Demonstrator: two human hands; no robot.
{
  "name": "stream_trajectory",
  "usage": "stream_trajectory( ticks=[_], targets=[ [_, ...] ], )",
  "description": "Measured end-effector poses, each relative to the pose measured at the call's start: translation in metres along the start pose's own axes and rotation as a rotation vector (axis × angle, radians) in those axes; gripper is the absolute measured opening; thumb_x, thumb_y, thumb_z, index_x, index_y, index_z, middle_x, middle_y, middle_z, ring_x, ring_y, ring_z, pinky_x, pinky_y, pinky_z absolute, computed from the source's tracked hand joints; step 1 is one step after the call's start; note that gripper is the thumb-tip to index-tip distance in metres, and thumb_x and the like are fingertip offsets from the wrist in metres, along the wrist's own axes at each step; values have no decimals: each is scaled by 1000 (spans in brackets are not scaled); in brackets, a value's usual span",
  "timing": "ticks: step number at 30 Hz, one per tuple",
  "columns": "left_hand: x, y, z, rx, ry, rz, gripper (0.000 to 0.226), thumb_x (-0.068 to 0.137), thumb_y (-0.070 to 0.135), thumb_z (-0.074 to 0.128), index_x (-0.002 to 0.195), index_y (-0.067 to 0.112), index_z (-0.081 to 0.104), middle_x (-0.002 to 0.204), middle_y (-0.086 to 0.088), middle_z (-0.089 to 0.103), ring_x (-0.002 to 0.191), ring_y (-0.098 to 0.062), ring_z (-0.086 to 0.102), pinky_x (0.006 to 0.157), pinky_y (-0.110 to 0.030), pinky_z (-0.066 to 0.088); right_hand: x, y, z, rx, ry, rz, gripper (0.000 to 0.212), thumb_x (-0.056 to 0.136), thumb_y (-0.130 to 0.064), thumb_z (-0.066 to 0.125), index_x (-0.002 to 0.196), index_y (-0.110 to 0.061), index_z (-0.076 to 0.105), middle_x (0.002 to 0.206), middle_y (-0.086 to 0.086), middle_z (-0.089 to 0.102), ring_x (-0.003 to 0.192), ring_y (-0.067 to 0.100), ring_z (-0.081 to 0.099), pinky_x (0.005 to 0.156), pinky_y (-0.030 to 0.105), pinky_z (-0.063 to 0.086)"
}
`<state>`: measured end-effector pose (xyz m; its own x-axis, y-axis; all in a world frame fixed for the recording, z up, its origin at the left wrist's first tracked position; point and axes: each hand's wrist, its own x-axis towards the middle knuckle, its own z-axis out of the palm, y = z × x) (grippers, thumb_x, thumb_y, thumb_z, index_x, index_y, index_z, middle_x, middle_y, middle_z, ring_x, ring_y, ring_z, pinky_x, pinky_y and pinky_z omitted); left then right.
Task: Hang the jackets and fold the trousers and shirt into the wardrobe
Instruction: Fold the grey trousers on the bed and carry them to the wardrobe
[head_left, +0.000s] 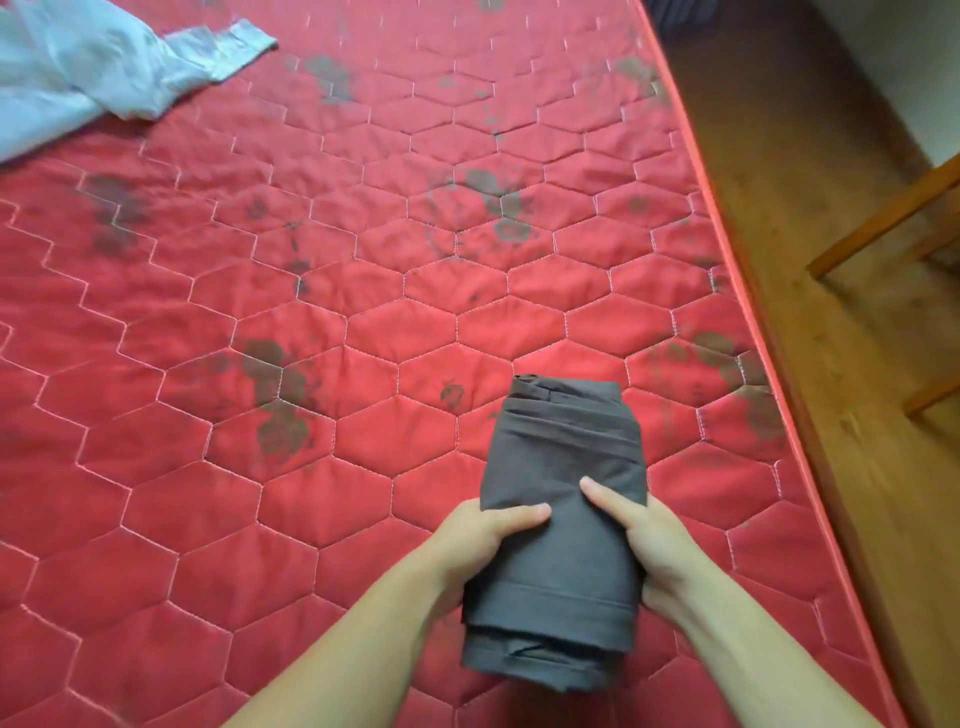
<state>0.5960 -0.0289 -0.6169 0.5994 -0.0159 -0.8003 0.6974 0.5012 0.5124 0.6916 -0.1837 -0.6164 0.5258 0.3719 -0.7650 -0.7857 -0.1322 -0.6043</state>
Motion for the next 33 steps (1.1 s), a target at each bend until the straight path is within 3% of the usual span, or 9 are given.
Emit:
stream_trajectory(
  ticks=[6,10,13,16,20,24,28,30,33],
  targets=[
    [-79,59,-12,-240,-113,59,46,82,39,65,119,12,71,122,-14,68,112,-30,65,93,-40,54,-59,-78,64,-172,-142,-169,33,80,-8,69,113,-1,66,104,16,73,91,29,72,70,34,59],
    [-166,122,-18,-259,-143,207,46,80,32,67,119,7,70,126,-18,65,114,-33,64,95,-42,53,-125,-142,122,-206,-252,-222,45,74,-15,71,116,-1,65,110,20,71,101,36,68,83,42,58],
    [-238,177,-15,-232,-115,341,47,80,26,67,121,2,68,126,-20,64,116,-35,62,102,-45,48,-180,-199,167,-246,-307,-300,42,76,-16,72,115,-1,66,110,21,71,98,36,69,80,41,59],
    [-315,229,-9,-230,-56,498,43,83,23,68,120,1,68,121,-20,67,112,-33,65,95,-44,53,-245,-255,211,-327,-291,-459,34,80,-20,73,110,-5,69,103,15,74,94,30,71,78,37,60],
    [-413,271,2,-303,38,712,35,89,19,64,119,1,67,116,-19,70,106,-33,68,87,-42,57,-324,-285,261,-435,-206,-718,33,80,-42,75,98,-15,72,89,-3,77,84,14,73,74,31,58],
    [-485,274,11,-437,159,887,32,89,18,66,118,2,67,110,-17,72,101,-33,70,91,-46,55,-380,-286,296,-530,-276,-840,35,74,-46,79,98,-21,70,84,-10,76,76,6,72,62,22,55],
    [-549,256,8,-567,160,982,36,79,23,70,109,3,74,113,-19,71,102,-34,69,87,-43,56,-425,-301,316,-670,-476,-910,29,72,-40,83,95,-26,72,79,-13,75,70,1,71,52,11,49],
    [-578,244,10,-622,176,1074,43,76,22,69,113,1,72,117,-20,69,106,-34,68,91,-43,54,-445,-309,319,-785,-626,-867,37,67,-44,85,96,-29,71,81,-12,76,72,2,71,55,11,51],
    [-606,223,27,-680,247,1149,43,80,24,67,116,0,69,118,-20,68,107,-33,67,92,-42,52,-467,-320,319,-904,-783,-769,61,57,-53,83,109,-24,69,94,-2,77,87,15,73,72,26,57]
  ],
)
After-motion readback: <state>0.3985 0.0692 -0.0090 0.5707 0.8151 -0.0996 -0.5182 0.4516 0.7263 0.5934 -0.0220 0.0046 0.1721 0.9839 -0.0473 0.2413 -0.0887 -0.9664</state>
